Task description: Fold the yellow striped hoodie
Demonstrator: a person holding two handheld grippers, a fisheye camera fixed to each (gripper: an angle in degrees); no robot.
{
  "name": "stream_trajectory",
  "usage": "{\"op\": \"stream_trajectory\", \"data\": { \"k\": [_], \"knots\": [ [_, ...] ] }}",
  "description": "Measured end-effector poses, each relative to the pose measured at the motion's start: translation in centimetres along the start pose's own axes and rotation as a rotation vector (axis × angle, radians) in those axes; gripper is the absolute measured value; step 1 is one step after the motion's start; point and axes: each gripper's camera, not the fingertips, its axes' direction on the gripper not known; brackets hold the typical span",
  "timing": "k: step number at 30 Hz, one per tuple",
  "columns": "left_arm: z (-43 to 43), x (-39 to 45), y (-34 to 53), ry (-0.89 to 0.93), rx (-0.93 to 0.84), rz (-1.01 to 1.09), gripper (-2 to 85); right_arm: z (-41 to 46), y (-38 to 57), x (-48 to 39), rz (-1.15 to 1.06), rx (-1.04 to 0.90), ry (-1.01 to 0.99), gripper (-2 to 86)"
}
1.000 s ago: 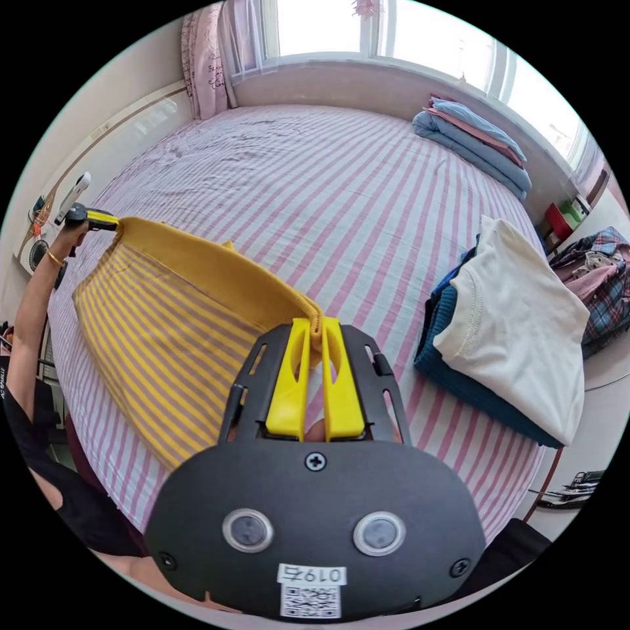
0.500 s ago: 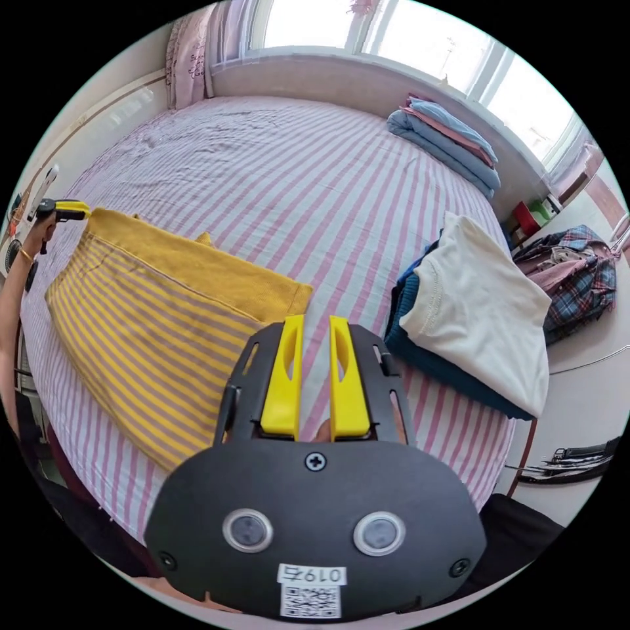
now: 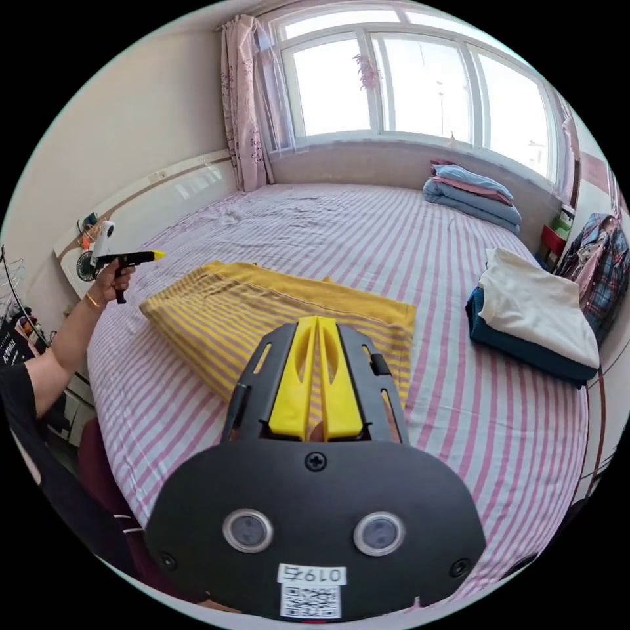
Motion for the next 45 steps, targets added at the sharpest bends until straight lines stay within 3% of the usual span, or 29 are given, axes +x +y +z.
{"op": "stream_trajectory", "data": {
  "k": [2, 5, 10, 15, 21, 27, 29, 31, 33, 36, 45],
  "knots": [
    [-0.3, 1.8, 3.6, 0.048, 0.040, 0.004, 1.2, 0.5, 3.0, -3.4, -0.015, 0.008, 0.021, -0.9],
    [0.8, 3.9, 8.2, -0.065, 0.016, -0.015, 1.1, 2.1, 6.2, -7.5, -0.046, -0.020, 0.124, -0.9],
    [2.9, 2.6, 13.5, -0.084, -0.078, -0.102, 1.4, 4.2, 10.7, -9.3, 0.019, -0.090, 0.078, -0.4],
    [2.0, 3.8, 16.7, -0.179, -0.079, -0.060, 2.6, 5.2, 14.8, -12.8, -0.014, -0.109, 0.141, 5.3],
    [-2.5, 9.6, 22.1, -0.174, 0.027, 0.129, 9.5, 2.6, 21.5, -22.8, -0.301, 0.011, 0.334, 10.4],
    [-3.6, 8.6, 30.2, 0.092, 0.085, -0.336, 13.3, 7.1, 32.1, -34.2, -0.741, -0.033, 0.742, 13.5],
    [-3.4, 9.1, 31.6, 0.070, 0.050, -0.426, 13.2, 8.7, 34.0, -36.6, -0.794, -0.058, 0.791, 13.4],
    [-3.8, 10.7, 32.5, -0.037, 0.045, -0.431, 12.7, 8.6, 33.6, -37.5, -0.707, -0.064, 0.755, 13.4],
    [-4.5, 15.0, 32.7, -0.305, 0.041, -0.283, 12.0, 7.6, 32.9, -37.9, -0.575, -0.050, 0.673, 13.4],
    [-3.3, 21.0, 33.0, -0.529, -0.012, -0.010, 12.0, 7.1, 33.1, -39.3, -0.499, -0.057, 0.632, 13.5],
    [3.3, 33.0, 36.5, -0.968, -0.162, 0.717, 13.5, 11.5, 39.9, -46.1, -0.855, -0.159, 0.857, 14.2]
  ]
}}
